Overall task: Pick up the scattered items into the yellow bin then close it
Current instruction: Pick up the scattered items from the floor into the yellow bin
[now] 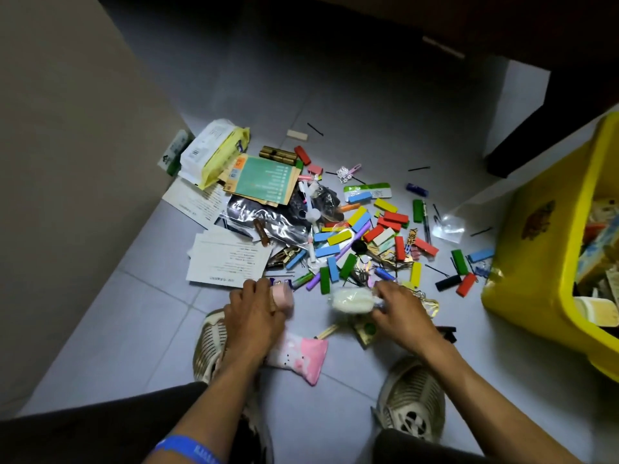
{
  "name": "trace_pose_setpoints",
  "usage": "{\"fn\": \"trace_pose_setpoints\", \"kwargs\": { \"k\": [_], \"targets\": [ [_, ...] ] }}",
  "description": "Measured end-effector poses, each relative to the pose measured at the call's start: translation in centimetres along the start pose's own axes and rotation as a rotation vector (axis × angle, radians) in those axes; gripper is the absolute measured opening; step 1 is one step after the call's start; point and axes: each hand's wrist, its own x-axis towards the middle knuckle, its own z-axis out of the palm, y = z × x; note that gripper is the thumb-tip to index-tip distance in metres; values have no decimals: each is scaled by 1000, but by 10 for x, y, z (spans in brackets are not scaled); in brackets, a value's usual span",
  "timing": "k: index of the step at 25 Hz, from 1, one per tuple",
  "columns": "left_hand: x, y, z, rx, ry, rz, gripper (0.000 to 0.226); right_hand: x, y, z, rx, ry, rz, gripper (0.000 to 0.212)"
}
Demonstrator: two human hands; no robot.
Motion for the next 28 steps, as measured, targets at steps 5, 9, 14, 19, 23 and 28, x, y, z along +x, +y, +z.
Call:
{"fn": "trace_pose_setpoints", "kwargs": {
  "k": [5, 9, 14, 19, 23, 28],
  "targets": [
    [-4, 14, -5, -316, -89, -102, 54, -25, 7, 39, -269, -108, 40, 59],
    [-32, 6, 10, -103, -298, 168, 54, -13, -4, 43, 68, 70, 243, 46],
    [-37, -2, 31, 195, -346, 514, 80, -2, 7, 9, 992, 273, 491, 49],
    [-33, 0, 29, 204, -293, 476, 45, 3, 2, -18, 1491, 111, 536, 22],
    [-29, 28, 5, -332, -296, 116, 48, -1, -15, -52, 1677, 58, 447, 34],
    [-18, 138, -63, -847, -195, 182, 63, -42, -13, -123, 1740, 234, 347, 40]
  ]
}}
